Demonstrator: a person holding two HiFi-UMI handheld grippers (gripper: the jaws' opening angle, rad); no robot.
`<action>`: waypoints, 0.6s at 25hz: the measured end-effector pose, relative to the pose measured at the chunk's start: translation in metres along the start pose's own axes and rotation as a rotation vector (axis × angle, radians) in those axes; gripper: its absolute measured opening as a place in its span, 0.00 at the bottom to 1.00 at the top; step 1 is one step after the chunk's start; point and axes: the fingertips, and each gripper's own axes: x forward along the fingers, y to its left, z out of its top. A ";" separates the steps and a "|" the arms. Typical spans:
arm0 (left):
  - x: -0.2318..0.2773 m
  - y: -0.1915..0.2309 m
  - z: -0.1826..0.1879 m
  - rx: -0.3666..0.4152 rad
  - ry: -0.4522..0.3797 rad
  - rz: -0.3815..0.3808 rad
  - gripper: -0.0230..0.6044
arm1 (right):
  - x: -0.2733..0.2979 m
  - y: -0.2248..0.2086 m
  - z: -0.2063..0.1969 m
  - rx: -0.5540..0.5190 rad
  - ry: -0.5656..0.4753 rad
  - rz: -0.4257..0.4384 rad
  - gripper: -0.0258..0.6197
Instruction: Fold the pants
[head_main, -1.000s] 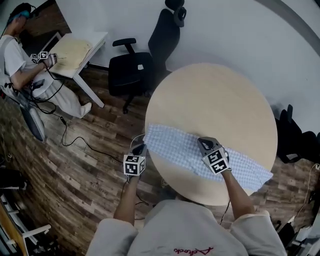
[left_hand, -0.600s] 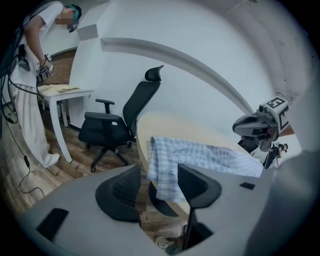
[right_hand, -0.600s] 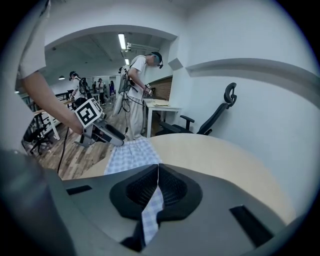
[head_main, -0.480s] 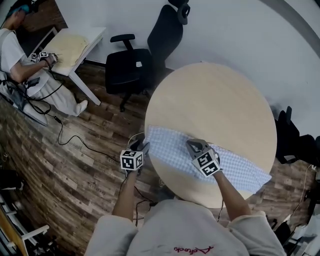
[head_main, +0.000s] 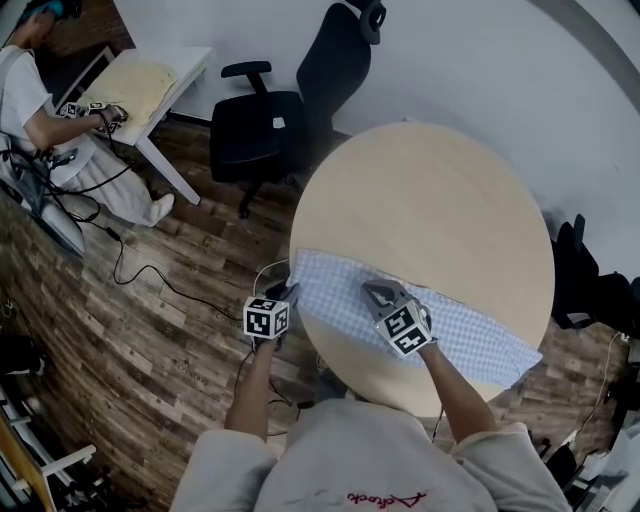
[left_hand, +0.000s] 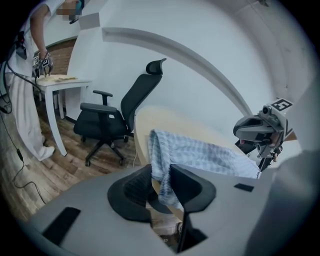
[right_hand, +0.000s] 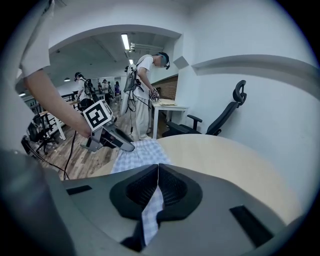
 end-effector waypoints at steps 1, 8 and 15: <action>-0.002 0.001 0.001 0.005 -0.008 0.006 0.25 | 0.000 0.001 -0.001 -0.002 0.001 0.002 0.09; -0.015 0.019 0.009 -0.030 -0.043 0.027 0.16 | -0.001 0.003 -0.007 -0.006 0.012 -0.003 0.09; -0.034 0.044 0.017 -0.046 -0.070 0.088 0.15 | -0.011 -0.003 -0.015 -0.001 0.017 -0.028 0.09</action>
